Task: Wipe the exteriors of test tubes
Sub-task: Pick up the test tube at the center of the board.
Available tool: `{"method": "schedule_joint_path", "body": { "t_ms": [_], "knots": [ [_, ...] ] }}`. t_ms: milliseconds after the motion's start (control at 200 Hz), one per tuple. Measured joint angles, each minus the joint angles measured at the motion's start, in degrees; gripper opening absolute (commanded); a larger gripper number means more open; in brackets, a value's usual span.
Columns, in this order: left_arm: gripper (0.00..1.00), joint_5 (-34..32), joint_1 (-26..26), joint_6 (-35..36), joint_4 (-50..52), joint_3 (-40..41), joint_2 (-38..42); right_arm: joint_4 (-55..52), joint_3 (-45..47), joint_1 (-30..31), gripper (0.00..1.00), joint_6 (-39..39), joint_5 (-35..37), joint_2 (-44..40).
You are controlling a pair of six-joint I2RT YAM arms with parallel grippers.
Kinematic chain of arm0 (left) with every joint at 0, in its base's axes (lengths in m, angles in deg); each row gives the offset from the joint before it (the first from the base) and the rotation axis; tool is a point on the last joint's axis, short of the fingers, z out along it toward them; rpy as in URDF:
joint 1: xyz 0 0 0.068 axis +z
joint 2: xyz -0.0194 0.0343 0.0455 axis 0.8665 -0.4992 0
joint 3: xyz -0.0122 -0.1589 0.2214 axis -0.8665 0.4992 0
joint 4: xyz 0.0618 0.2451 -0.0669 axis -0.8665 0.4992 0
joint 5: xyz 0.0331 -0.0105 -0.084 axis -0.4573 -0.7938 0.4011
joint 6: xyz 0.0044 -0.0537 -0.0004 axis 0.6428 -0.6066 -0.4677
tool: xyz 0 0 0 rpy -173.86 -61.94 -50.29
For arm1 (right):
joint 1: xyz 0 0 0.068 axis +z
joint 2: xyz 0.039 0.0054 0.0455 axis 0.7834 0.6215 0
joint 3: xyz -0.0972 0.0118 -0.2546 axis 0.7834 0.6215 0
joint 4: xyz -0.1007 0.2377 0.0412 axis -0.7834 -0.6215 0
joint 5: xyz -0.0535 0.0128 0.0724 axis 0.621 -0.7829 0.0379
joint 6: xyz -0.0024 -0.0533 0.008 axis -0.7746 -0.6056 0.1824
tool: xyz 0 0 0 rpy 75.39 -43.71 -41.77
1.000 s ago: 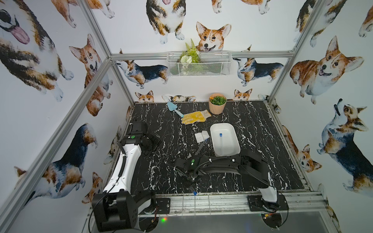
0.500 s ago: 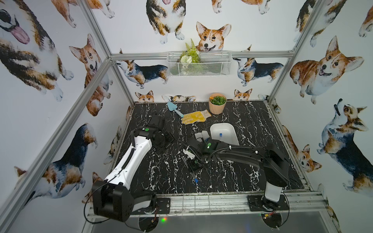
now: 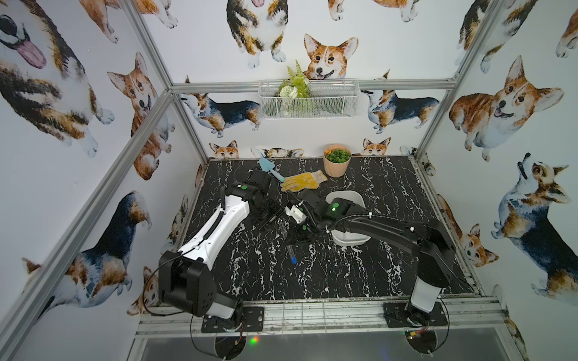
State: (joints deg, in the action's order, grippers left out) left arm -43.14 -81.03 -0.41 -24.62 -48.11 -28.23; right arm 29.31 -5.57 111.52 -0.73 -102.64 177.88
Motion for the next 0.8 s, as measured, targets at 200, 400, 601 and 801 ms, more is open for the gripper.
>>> {"method": "schedule_joint_path", "body": {
  "t_ms": [200, 400, 601, 801],
  "knots": [
    [0.49, 0.0, -0.1, 0.0, -0.4, -2.1, -2.5, 0.9, -0.9, -0.5, 0.00, 1.7, -1.1, 0.2],
    [0.57, -0.5, -0.3, 0.2, -0.5, -2.2, -3.1, 2.7, -0.7, -1.1, 0.00, 3.4, -1.8, -0.1],
    [0.28, 0.0, -0.5, -0.4, -3.8, 0.2, -1.3, 4.5, 0.4, -1.1, 0.00, 3.6, -5.3, -0.3],
    [0.17, -1.4, -0.5, 0.1, -5.2, 0.6, -0.5, 7.3, 1.7, -1.1, 0.00, 3.2, -7.3, -1.4]
  ]
}}
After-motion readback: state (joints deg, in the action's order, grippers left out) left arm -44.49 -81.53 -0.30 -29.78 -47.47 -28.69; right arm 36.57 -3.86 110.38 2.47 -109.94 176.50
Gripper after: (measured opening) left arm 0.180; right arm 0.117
